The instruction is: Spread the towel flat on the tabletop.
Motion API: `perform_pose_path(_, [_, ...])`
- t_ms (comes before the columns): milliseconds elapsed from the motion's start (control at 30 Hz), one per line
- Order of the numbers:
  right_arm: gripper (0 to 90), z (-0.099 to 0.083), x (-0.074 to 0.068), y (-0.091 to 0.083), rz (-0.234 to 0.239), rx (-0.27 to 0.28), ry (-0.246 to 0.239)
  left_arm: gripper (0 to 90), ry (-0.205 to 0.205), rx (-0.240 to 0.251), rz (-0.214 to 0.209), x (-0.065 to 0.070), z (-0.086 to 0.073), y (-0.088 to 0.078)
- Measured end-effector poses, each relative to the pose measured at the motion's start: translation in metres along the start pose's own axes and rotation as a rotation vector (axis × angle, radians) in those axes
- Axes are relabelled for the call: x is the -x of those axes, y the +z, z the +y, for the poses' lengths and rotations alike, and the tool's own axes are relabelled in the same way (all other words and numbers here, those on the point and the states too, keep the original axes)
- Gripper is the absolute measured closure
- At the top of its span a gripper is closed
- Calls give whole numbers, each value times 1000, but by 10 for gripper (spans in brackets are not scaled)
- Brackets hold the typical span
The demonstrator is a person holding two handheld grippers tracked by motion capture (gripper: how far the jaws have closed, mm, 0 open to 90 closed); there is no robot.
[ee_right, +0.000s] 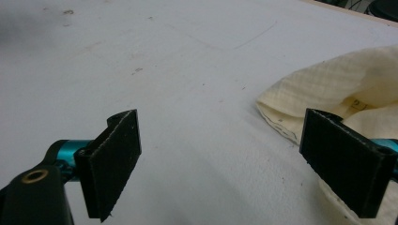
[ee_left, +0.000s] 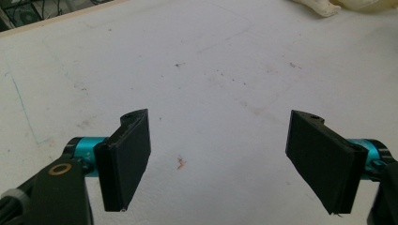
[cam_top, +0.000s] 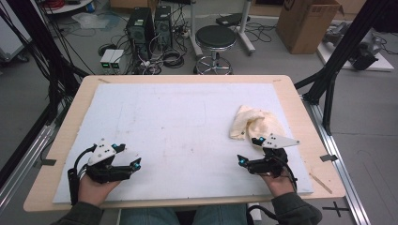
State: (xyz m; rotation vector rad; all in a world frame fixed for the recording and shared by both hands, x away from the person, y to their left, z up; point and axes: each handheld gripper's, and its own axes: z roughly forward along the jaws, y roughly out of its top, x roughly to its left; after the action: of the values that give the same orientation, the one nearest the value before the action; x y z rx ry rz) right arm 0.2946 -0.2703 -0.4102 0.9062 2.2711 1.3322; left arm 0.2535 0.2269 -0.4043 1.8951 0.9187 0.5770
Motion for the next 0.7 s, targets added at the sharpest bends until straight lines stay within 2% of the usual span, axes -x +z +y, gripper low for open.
perform_pose_path(700, [123,0,-2,-1,4,1,-3,232,0,7,4,2,0,0])
